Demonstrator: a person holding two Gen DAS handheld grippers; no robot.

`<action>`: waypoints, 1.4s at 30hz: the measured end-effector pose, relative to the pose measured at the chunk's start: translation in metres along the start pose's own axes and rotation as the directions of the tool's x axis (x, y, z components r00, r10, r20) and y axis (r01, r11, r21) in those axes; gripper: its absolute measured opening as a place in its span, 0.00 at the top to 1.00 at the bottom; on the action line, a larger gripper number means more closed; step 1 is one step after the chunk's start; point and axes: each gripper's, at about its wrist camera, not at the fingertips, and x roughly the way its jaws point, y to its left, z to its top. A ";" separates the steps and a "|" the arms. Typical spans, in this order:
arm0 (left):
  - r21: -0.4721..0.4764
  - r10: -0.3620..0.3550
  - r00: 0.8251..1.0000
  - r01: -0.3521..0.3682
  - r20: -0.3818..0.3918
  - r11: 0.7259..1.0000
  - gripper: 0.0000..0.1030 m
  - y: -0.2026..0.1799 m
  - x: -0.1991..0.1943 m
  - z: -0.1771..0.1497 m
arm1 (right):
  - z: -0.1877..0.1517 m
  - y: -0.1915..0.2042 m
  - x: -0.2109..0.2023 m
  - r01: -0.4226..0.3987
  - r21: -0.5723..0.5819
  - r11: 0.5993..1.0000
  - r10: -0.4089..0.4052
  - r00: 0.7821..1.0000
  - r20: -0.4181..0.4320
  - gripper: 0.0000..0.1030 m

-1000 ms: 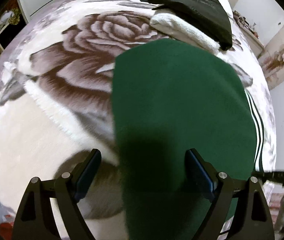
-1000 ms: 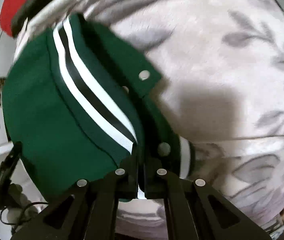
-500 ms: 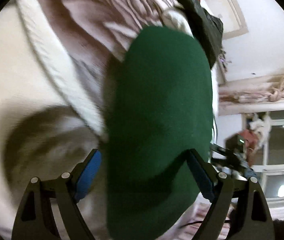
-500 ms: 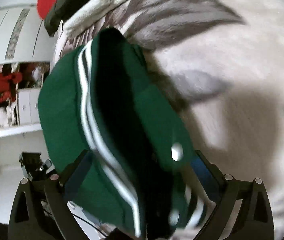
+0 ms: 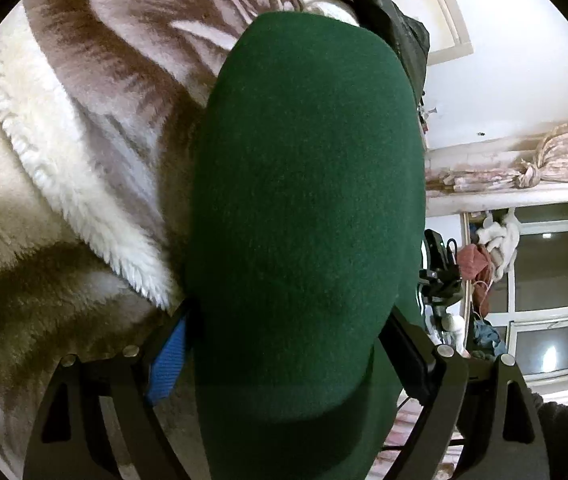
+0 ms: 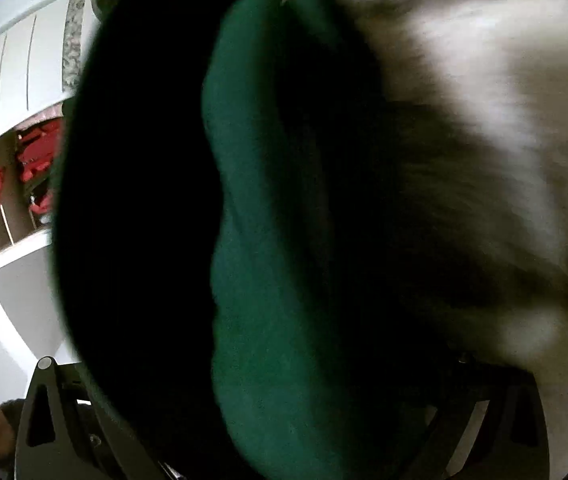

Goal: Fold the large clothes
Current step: 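Grasp the folded green bundle with both tools and lift it off the blanket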

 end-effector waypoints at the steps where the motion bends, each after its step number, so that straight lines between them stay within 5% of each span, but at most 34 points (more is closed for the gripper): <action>1: 0.002 0.006 1.000 -0.006 0.009 1.000 0.16 -0.001 -0.001 0.001 | 0.003 0.002 0.004 0.013 0.005 1.000 -0.013 1.000 0.007 0.00; 4: 0.022 0.016 0.999 -0.017 0.048 1.000 0.24 -0.006 -0.006 0.002 | 0.005 0.008 0.006 0.043 0.009 0.999 -0.043 0.998 0.045 0.03; 6: 0.044 0.029 0.997 -0.032 0.065 0.999 0.39 -0.011 -0.009 0.003 | -0.004 0.009 -0.001 0.034 0.013 0.999 -0.035 0.995 0.095 0.34; 9: 0.080 0.042 0.997 -0.048 0.072 0.996 0.46 -0.022 -0.013 0.005 | -0.019 0.016 -0.006 0.027 0.021 0.999 -0.030 0.987 0.158 0.55; 11: 0.093 0.044 0.997 -0.051 0.070 0.994 0.49 -0.027 -0.015 0.008 | -0.028 0.022 -0.009 0.019 0.032 0.999 -0.025 0.980 0.199 0.61; 17: 0.168 0.038 0.997 -0.048 0.062 0.985 0.51 -0.047 -0.039 0.027 | -0.058 0.049 -0.023 -0.033 0.033 0.999 0.022 0.955 0.296 0.65; 21: 0.241 0.016 0.998 -0.029 0.055 0.970 0.51 -0.079 -0.051 0.052 | -0.098 0.070 -0.069 -0.056 -0.006 0.998 0.054 0.934 0.353 0.65; 26: 0.308 -0.007 0.999 -0.008 0.048 0.951 0.51 -0.123 -0.053 0.098 | -0.103 0.103 -0.131 -0.046 -0.043 0.998 0.060 0.907 0.418 0.65; 32: 0.393 -0.062 0.997 0.041 0.041 0.919 0.51 -0.185 -0.037 0.190 | -0.052 0.167 -0.219 0.007 -0.088 0.996 0.039 0.858 0.512 0.65; 38: 0.461 -0.090 0.994 0.056 0.053 0.886 0.51 -0.227 -0.002 0.301 | 0.062 0.222 -0.300 0.034 -0.122 0.992 0.044 0.810 0.585 0.65; 42: 0.462 -0.059 0.998 0.037 0.034 0.886 0.51 -0.215 0.039 0.363 | 0.154 0.230 -0.317 0.039 -0.098 0.994 0.027 0.806 0.591 0.65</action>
